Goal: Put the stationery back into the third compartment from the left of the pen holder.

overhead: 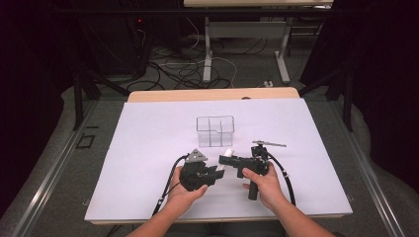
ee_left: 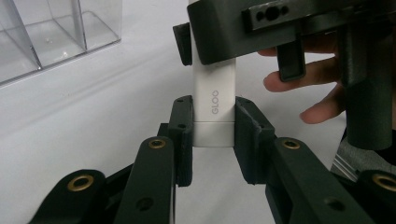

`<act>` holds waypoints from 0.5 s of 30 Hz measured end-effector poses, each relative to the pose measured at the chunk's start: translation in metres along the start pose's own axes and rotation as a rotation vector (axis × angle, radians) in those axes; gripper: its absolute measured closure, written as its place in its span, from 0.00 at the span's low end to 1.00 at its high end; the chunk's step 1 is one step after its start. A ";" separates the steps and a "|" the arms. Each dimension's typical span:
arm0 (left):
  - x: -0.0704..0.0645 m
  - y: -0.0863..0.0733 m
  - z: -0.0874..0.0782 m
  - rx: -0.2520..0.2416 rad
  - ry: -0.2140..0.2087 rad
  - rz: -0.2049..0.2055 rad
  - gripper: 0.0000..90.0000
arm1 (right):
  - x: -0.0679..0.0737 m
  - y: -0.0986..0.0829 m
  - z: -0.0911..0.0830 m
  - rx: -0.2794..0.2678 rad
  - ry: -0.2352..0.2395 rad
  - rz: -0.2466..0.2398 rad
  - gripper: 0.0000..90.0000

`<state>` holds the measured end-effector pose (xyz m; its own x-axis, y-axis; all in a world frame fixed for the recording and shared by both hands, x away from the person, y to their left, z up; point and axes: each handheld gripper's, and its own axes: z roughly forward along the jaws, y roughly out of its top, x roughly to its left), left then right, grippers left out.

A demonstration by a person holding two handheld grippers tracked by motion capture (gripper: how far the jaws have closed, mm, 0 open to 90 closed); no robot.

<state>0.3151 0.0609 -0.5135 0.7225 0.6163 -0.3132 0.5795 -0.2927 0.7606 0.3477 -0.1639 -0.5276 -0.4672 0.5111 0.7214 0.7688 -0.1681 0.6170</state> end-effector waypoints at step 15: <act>0.000 -0.002 0.002 0.004 0.004 0.019 0.79 | -0.001 0.001 0.001 0.022 0.024 0.181 0.75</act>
<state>0.3152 0.0598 -0.5162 0.7316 0.6137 -0.2968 0.5674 -0.3068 0.7642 0.3492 -0.1638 -0.5284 -0.3309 0.4537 0.8274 0.8503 -0.2369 0.4700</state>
